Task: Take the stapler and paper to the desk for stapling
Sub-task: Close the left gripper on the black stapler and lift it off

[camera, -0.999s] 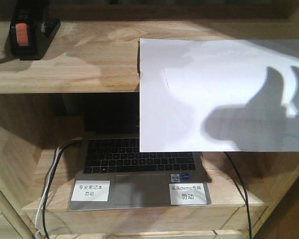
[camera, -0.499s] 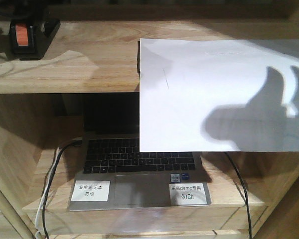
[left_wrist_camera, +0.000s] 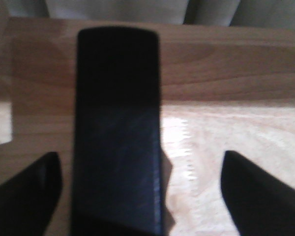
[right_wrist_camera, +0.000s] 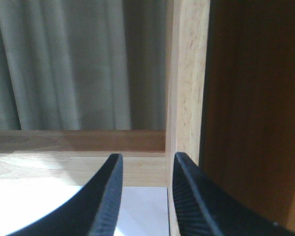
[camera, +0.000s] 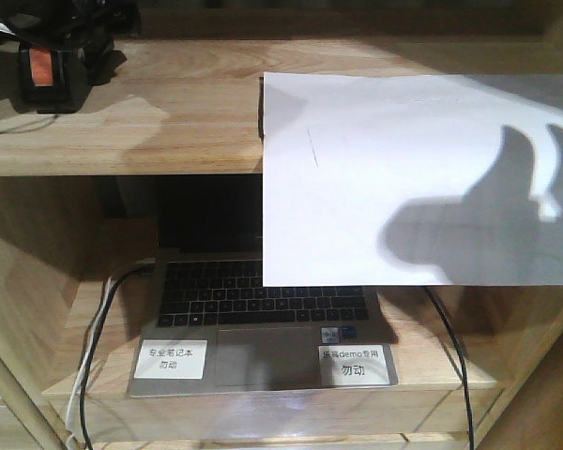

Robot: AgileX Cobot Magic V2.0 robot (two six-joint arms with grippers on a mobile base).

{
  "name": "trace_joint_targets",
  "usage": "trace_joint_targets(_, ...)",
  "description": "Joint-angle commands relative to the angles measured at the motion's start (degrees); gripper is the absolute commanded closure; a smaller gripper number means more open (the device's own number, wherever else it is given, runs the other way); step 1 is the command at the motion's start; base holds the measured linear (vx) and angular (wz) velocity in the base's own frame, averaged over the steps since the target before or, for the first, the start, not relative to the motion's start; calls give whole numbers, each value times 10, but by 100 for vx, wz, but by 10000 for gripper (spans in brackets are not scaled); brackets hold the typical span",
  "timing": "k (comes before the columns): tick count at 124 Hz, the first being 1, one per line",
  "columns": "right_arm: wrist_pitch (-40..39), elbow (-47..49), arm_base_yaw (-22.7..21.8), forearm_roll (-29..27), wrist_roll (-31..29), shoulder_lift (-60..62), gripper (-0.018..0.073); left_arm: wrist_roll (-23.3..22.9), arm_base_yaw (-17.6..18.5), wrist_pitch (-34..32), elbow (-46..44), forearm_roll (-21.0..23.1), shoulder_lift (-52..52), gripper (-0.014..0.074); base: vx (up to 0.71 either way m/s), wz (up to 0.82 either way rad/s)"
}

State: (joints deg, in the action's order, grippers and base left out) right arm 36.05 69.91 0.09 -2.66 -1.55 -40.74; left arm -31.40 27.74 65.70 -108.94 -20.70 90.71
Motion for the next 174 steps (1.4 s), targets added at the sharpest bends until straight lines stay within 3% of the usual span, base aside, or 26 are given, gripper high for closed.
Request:
trace_joint_targets(1,-42,15,-1,2,-2,-5,321,0,-1,-36,-16,-9,-21,62,0,0)
trace_joint_targets(22,-42,15,-1,2,-2,-5,321,0,-1,-36,-16,-9,-21,195,0,0)
trace_joint_targets(56,-42,15,-1,2,-2,-5,321,0,-1,-33,-16,-9,-21,608,0,0)
trace_joint_targets(95,-42,15,-1,2,-2,-5,321,3,-1,-48,-16,-10,-39,604,0,0)
trace_joint_targets(116,-42,15,-1,2,-2,-5,321,47,-1,-99,8,0,-80,604,0,0)
trace_joint_targets(137,-42,15,-1,2,-2,-5,321,122,-1,-169,83,82,-140,604,0,0)
trace_joint_targets(174,-42,15,-1,2,-2,-5,321,332,-1,-287,265,244,-282,604,0,0)
